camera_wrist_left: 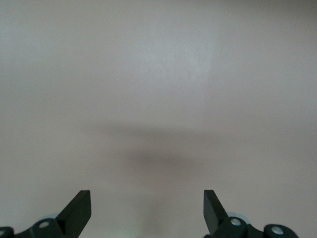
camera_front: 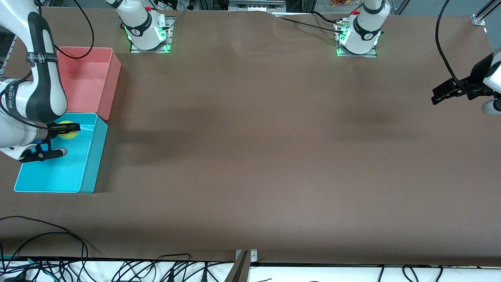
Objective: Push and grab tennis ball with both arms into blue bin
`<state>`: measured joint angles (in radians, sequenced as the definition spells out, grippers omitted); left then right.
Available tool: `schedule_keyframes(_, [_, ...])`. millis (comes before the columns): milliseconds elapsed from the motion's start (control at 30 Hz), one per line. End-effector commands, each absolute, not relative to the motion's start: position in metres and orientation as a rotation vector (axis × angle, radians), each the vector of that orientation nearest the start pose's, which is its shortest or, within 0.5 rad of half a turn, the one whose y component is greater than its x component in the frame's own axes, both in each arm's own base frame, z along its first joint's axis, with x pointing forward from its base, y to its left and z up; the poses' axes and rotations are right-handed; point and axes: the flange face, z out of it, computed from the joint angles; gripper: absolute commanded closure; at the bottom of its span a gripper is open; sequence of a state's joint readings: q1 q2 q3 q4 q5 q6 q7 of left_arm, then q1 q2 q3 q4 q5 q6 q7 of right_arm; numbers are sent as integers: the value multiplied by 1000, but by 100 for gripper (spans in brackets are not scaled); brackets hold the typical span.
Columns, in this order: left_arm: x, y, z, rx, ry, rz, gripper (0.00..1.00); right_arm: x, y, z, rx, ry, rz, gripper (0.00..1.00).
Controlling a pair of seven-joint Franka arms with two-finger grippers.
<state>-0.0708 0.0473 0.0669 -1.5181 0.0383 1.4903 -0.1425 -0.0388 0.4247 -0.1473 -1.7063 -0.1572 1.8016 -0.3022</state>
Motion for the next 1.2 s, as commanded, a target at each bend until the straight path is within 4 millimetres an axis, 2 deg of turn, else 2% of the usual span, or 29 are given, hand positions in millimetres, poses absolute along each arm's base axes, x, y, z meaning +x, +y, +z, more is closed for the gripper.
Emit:
schedule_keyframes(0, [542,1,614,-3118,-187,95,0,585,-133,302,-3173,-315,518,60])
schedule_keyframes(167, [548,-1,612,-3119,-184,82,0,575,-150,280,-3164,-309,504,60])
schedule_keyframes(500, [552,1,616,-3137,-198,36,0,560,-160,240,-3153,-301,478,60])
schedule_keyframes(567, [553,2,615,-3182,-216,39,0,557,-169,231,-3150,-287,483,60])
schedule_keyframes(800, [557,-11,605,-3201,-189,66,0,554,-176,213,-3142,-283,489,59])
schedule_keyframes(867, [558,-14,603,-3199,-182,71,0,553,-178,206,-3137,-279,505,53])
schedule_keyframes(933, [558,-15,603,-3198,-177,73,0,552,-180,203,-3136,-273,507,39])
schedule_keyframes(1033, [556,-14,602,-3194,-176,90,0,553,-179,202,-3127,-254,503,3])
schedule_keyframes(1067, [556,-15,602,-3192,-173,92,0,554,-178,203,-3125,-250,498,0])
schedule_keyframes(1167, [555,-12,603,-3162,-168,86,0,556,-178,210,-3126,-248,493,0])
